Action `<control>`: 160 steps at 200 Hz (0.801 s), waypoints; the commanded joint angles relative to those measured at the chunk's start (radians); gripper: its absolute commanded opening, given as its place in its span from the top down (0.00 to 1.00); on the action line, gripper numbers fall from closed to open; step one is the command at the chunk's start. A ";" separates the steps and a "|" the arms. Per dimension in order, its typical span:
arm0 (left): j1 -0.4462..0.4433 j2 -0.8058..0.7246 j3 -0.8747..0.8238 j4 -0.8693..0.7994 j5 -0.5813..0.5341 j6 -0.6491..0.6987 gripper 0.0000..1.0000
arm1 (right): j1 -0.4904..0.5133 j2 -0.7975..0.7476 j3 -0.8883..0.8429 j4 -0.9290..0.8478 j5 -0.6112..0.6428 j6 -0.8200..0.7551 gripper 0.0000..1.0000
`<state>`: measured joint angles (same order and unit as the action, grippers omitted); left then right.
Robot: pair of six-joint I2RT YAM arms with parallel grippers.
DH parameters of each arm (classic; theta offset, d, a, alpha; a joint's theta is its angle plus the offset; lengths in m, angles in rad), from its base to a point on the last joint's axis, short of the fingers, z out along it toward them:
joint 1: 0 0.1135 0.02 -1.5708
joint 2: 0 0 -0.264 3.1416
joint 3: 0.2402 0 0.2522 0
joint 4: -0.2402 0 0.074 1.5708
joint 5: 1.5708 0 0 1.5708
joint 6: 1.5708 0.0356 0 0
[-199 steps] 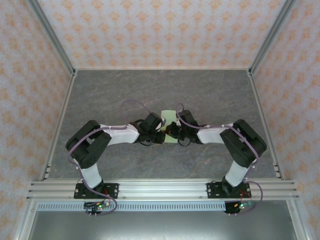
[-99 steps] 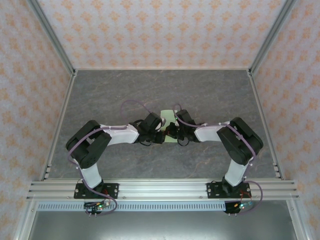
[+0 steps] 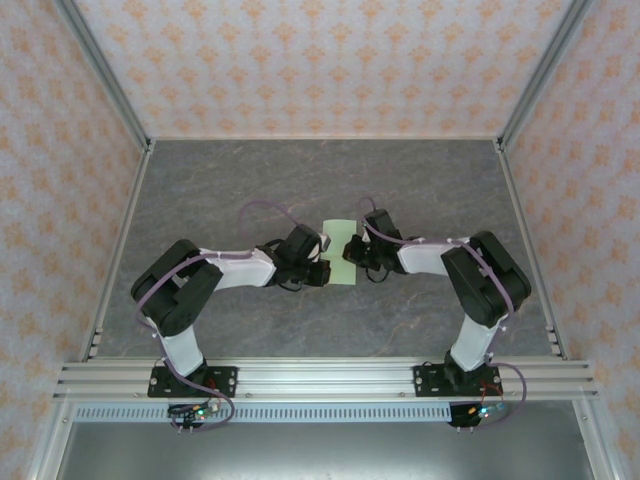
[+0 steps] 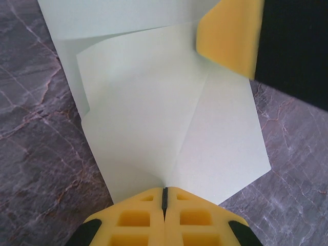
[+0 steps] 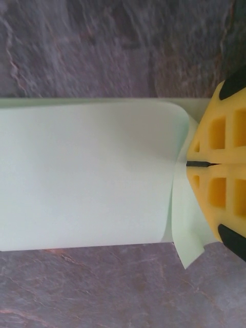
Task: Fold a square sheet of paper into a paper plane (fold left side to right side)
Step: Fold the triangle a second time at the center of the table.
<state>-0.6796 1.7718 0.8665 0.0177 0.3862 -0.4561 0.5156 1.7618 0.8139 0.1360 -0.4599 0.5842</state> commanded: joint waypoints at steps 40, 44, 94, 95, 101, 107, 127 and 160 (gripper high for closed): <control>0.011 0.032 -0.042 -0.090 -0.029 -0.009 1.00 | -0.098 0.047 0.052 -0.104 0.082 -0.092 0.98; 0.011 0.032 -0.042 -0.090 -0.029 -0.007 1.00 | -0.102 0.044 0.056 -0.110 0.086 -0.095 0.98; 0.011 0.026 -0.040 -0.074 -0.013 -0.017 1.00 | -0.083 -0.109 -0.002 -0.058 0.069 -0.080 0.98; 0.011 0.026 -0.040 -0.074 -0.012 -0.016 1.00 | -0.081 -0.113 -0.005 -0.054 0.068 -0.077 0.98; 0.011 0.025 -0.040 -0.076 -0.013 -0.016 1.00 | -0.069 -0.125 -0.019 -0.036 0.056 -0.068 0.98; 0.012 0.024 -0.038 -0.075 -0.013 -0.014 1.00 | -0.056 -0.130 -0.028 -0.017 0.037 -0.059 0.98; 0.011 0.022 -0.037 -0.078 -0.012 -0.013 1.00 | -0.012 -0.123 -0.049 0.049 -0.016 -0.010 0.98; 0.011 0.020 -0.038 -0.074 -0.007 -0.017 1.00 | 0.021 -0.056 -0.031 0.098 -0.037 0.022 0.98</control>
<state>-0.6796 1.7718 0.8627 0.0296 0.3870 -0.4648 0.5251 1.6588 0.7776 0.1642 -0.4713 0.5697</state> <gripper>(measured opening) 0.059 0.066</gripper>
